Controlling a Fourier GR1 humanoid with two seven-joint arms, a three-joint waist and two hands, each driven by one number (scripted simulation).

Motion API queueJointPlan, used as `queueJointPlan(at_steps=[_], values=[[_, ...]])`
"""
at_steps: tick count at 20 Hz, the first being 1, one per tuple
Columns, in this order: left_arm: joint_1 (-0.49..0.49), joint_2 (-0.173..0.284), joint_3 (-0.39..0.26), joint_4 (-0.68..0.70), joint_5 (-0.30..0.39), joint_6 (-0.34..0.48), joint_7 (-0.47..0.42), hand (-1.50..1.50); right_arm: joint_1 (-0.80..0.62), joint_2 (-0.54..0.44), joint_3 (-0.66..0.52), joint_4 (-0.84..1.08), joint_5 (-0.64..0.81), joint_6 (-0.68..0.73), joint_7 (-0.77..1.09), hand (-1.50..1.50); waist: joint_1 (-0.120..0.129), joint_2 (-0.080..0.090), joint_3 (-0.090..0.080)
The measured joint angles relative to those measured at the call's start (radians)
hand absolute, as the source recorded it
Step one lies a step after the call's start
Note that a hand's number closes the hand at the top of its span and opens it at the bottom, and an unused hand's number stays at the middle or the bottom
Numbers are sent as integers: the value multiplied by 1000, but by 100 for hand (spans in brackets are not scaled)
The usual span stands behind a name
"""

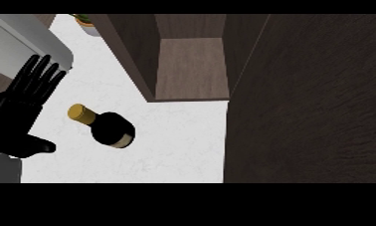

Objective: Pick up the wine, place it into the cabinet and close the cabinet

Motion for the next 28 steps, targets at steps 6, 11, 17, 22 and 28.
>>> queueJointPlan(at_steps=[6, 11, 17, 22, 28], values=[[-29, -6, -11, 206, -118, -57, -156, -150, 42, 4, -4, 1, -7, 38, -35, -150, -2, 0, 0], [-50, 1, -19, 367, -181, -112, -264, -150, 54, 13, -7, 3, -13, 51, -43, -150, 1, 0, 0], [-100, -8, -49, 565, -238, -189, -378, -150, 53, 28, 14, 7, -14, 53, -45, -150, 1, 1, -1], [-125, -24, -71, 688, -276, -238, -462, -150, 57, 22, 1, 7, -18, 65, -44, -150, 3, 0, -1], [-171, -8, -72, 893, -323, -282, -565, -150, 57, 25, 3, 10, -21, 73, -45, -150, -1, 2, -1]])
